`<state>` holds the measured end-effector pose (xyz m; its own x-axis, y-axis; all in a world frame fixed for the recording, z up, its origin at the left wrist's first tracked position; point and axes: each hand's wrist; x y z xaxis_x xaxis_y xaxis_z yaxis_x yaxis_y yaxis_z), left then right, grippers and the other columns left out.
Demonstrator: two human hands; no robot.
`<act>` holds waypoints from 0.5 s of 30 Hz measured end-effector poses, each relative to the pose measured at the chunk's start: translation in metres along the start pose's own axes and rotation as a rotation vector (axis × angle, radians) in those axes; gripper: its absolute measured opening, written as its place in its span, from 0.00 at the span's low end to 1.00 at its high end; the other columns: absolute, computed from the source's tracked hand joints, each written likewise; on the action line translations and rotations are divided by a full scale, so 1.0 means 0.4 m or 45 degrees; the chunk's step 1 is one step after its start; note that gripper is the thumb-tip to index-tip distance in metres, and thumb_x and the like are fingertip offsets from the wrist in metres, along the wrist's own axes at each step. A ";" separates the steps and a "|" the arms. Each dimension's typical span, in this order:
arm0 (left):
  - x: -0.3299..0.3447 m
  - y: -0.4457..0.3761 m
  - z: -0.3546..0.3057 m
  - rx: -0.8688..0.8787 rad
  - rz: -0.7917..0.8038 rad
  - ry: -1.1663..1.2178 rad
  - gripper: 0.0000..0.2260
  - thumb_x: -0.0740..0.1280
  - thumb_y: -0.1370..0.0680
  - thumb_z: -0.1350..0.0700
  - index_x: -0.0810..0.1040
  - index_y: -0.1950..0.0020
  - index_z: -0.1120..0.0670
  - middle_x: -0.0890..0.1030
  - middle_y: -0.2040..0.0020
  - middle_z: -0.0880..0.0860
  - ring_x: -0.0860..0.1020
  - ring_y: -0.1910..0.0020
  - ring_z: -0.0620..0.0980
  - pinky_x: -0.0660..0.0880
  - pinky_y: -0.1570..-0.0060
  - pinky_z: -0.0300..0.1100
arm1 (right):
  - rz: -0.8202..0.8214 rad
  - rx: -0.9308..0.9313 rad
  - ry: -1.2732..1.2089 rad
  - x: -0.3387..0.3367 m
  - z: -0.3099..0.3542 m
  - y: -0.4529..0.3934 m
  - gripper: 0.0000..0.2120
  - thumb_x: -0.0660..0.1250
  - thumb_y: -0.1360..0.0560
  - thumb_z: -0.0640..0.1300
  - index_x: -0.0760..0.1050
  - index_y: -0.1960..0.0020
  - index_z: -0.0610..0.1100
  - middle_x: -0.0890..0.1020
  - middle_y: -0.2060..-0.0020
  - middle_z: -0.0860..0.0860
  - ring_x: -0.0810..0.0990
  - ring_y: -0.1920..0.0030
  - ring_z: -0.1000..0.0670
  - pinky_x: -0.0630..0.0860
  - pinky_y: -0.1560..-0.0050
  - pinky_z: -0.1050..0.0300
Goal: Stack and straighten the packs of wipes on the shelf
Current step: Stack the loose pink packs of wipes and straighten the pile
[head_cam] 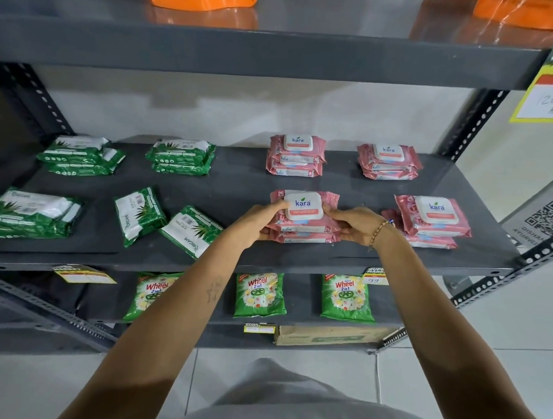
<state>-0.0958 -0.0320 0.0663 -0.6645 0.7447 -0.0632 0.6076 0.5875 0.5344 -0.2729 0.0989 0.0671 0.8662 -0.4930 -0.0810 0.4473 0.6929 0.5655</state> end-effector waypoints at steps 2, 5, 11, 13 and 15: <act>-0.001 0.000 0.003 -0.003 -0.004 0.011 0.17 0.68 0.24 0.45 0.80 0.46 0.58 0.83 0.54 0.57 0.82 0.54 0.53 0.80 0.46 0.49 | 0.005 -0.004 0.000 0.001 0.003 -0.002 0.15 0.73 0.31 0.48 0.78 0.53 0.37 0.82 0.53 0.43 0.79 0.52 0.47 0.78 0.48 0.53; 0.000 -0.002 0.004 -0.002 -0.014 0.019 0.20 0.68 0.24 0.45 0.80 0.42 0.60 0.84 0.50 0.59 0.82 0.49 0.56 0.79 0.44 0.51 | -0.015 -0.005 -0.004 0.000 0.002 -0.004 0.16 0.74 0.31 0.47 0.79 0.52 0.36 0.81 0.52 0.42 0.78 0.52 0.47 0.79 0.50 0.54; 0.003 0.005 -0.002 0.012 0.010 0.007 0.20 0.67 0.23 0.46 0.79 0.40 0.60 0.84 0.47 0.59 0.82 0.47 0.55 0.80 0.45 0.50 | -0.023 -0.004 -0.008 0.003 -0.001 0.014 0.12 0.73 0.30 0.47 0.78 0.56 0.38 0.82 0.60 0.46 0.79 0.60 0.50 0.77 0.60 0.58; 0.003 0.013 -0.004 0.009 0.015 0.018 0.19 0.67 0.23 0.46 0.79 0.41 0.60 0.84 0.48 0.59 0.82 0.48 0.55 0.80 0.45 0.50 | -0.032 -0.002 -0.008 0.006 0.003 0.021 0.12 0.72 0.30 0.47 0.78 0.56 0.38 0.82 0.60 0.46 0.79 0.59 0.50 0.78 0.59 0.58; 0.000 0.012 -0.002 0.009 0.016 0.024 0.19 0.67 0.23 0.46 0.79 0.41 0.60 0.84 0.47 0.59 0.82 0.47 0.55 0.80 0.45 0.50 | -0.031 -0.003 -0.004 0.008 0.006 0.024 0.13 0.73 0.30 0.47 0.78 0.55 0.37 0.82 0.59 0.45 0.79 0.58 0.49 0.80 0.51 0.53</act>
<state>-0.0934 -0.0294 0.0694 -0.6647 0.7460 -0.0408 0.6188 0.5804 0.5294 -0.2662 0.1026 0.0744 0.8543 -0.5115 -0.0923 0.4689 0.6818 0.5615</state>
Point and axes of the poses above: each hand's wrist, its own y-axis away from the middle knuckle, its own x-axis out of the palm, z = x × y
